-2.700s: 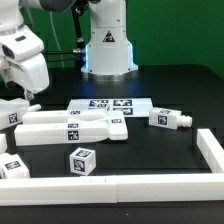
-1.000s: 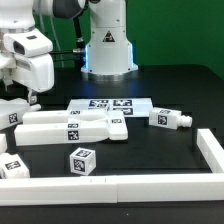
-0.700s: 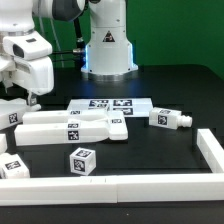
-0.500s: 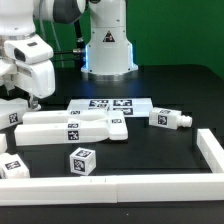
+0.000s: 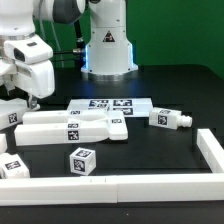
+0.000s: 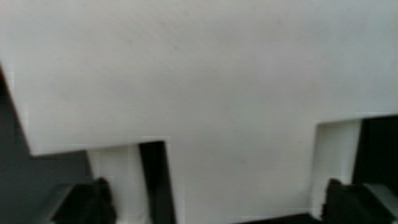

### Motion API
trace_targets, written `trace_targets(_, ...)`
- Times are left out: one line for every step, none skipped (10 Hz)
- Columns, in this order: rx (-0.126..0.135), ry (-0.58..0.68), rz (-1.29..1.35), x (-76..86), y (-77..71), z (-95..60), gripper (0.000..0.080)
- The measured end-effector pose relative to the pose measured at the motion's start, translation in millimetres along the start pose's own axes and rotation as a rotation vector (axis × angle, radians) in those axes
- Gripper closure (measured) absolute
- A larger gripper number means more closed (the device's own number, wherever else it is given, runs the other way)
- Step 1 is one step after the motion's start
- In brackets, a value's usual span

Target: Assemble chair

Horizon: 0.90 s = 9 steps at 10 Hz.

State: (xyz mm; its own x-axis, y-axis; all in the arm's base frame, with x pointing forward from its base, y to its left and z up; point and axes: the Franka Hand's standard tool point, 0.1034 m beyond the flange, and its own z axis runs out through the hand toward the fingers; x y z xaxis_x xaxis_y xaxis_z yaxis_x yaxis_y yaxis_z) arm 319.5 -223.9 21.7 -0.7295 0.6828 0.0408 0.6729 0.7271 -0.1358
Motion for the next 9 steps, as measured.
trace_targets(0.000, -0.002, 0.003, -0.8, -1.0, -0.8, 0.0408)
trace_targets(0.000, -0.004, 0.004, -1.6, -1.4, -1.5, 0.0408)
trace_targets(-0.003, -0.009, 0.004, -2.6, -0.6, -2.4, 0.0584)
trace_targets(-0.004, -0.011, 0.004, -3.3, -0.4, -3.2, 0.0735)
trace_targets(-0.004, -0.012, 0.004, -3.6, -0.4, -3.5, 0.0735)
trace_targets(-0.004, -0.013, 0.004, -3.8, -0.4, -3.7, 0.0790)
trace_targets(-0.004, -0.013, 0.004, -3.8, -0.3, -3.8, 0.0796)
trace_targets(-0.004, -0.013, 0.004, -3.8, -0.4, -3.8, 0.0796)
trace_targets(-0.004, -0.013, 0.004, -3.8, -0.3, -3.8, 0.0797)
